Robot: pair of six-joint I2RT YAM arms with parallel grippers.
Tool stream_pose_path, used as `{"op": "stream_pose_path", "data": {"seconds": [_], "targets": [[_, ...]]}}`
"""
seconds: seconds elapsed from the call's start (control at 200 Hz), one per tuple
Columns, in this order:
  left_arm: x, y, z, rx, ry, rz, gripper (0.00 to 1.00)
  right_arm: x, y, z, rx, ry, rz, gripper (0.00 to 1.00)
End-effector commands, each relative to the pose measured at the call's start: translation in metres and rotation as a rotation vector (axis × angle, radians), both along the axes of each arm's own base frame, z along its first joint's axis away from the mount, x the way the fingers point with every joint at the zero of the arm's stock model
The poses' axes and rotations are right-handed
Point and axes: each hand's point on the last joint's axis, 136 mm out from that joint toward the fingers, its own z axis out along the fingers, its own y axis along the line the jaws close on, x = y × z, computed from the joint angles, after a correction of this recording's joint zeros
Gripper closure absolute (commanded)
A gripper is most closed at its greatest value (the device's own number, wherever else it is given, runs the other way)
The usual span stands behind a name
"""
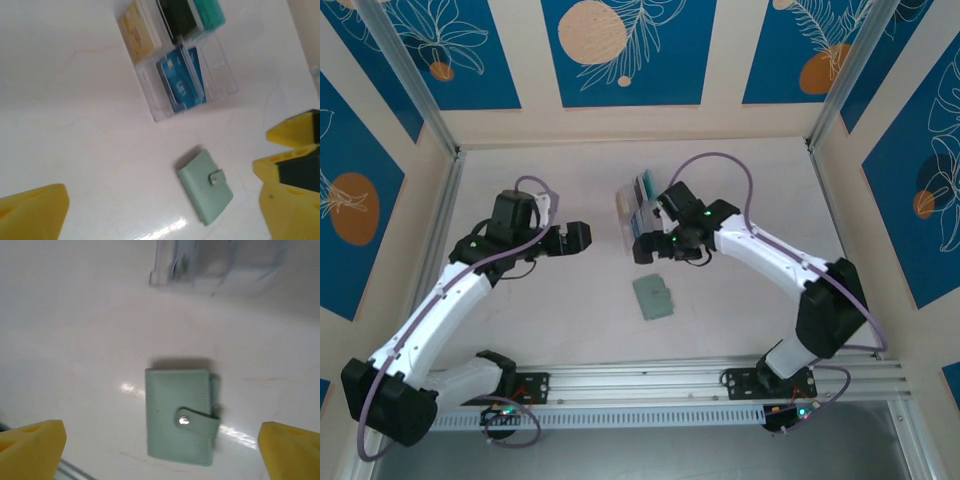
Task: Put the credit cards into the card holder
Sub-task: Close the button on the card holder, then reset both arms
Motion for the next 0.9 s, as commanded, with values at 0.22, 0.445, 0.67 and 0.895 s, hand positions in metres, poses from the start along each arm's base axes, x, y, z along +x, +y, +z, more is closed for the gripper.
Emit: {"op": "stream_pose_path", "data": {"seconds": [0.22,0.445,0.67,0.895], "targets": [[0.012,0.076,0.006,0.127,-0.375,0.347,0.00,0.046,-0.079,0.073,-0.058,-0.444,-0.232,0.01],[0.013,0.132,-0.007,0.290,-0.577,0.600,0.00,0.056,-0.154,0.103,0.015,-0.682,-0.492,0.01],[0.050,0.142,-0.023,0.505,-0.625,0.630,0.01,0.057,-0.188,0.089,0.042,-0.941,-0.447,0.01],[0.077,0.149,-0.066,0.729,-0.556,0.544,0.01,0.049,-0.203,0.063,-0.076,-0.949,-0.438,0.01]]}}
